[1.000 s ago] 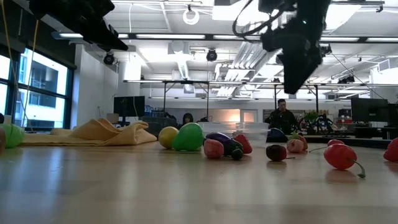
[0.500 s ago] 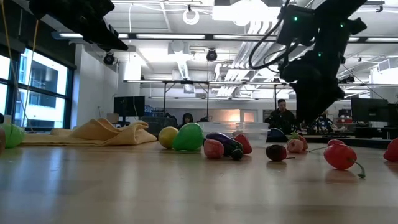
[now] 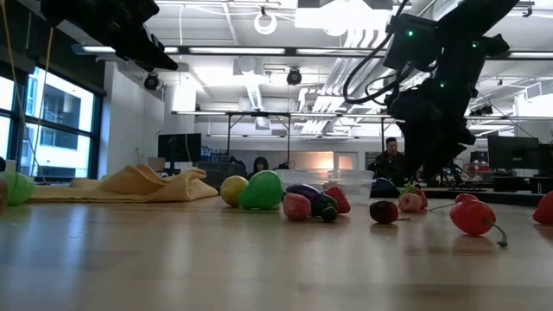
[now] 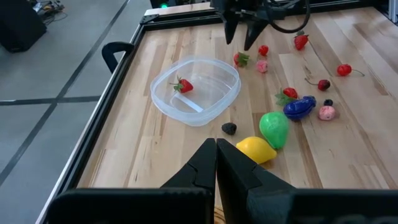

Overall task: Pick and placing Produce into tupperware
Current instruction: Put the red strawberry into the transparent container

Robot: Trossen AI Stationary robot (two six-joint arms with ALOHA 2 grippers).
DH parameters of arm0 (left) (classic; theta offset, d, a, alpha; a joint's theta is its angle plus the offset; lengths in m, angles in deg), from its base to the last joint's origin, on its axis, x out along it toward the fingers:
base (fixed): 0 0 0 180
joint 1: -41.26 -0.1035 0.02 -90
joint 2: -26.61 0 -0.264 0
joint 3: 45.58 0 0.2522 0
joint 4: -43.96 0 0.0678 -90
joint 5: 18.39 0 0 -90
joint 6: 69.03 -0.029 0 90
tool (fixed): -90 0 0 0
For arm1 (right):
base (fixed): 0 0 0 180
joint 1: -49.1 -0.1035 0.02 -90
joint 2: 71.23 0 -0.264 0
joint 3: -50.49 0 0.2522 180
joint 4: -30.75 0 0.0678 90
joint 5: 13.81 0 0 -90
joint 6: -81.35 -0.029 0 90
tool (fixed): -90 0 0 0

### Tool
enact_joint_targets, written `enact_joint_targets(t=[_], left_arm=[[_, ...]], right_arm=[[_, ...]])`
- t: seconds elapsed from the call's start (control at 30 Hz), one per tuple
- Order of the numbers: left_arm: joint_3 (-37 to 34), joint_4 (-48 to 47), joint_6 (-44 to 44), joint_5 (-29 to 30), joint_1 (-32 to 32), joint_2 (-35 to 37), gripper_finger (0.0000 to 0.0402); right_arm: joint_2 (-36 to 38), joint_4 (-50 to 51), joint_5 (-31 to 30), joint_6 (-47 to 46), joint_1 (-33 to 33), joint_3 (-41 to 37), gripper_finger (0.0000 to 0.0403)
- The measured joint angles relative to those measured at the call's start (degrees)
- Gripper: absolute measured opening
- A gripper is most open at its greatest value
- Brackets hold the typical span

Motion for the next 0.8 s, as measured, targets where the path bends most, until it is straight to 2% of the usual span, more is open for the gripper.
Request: enact_joint_targets(t=[0.8], left_arm=[[0.01,-0.02,-0.01,-0.01,0.02,0.0,0.0003]], right_arm=[[-10.0,-5.25,0.56,-2.0,-0.02,-0.02,0.0281]])
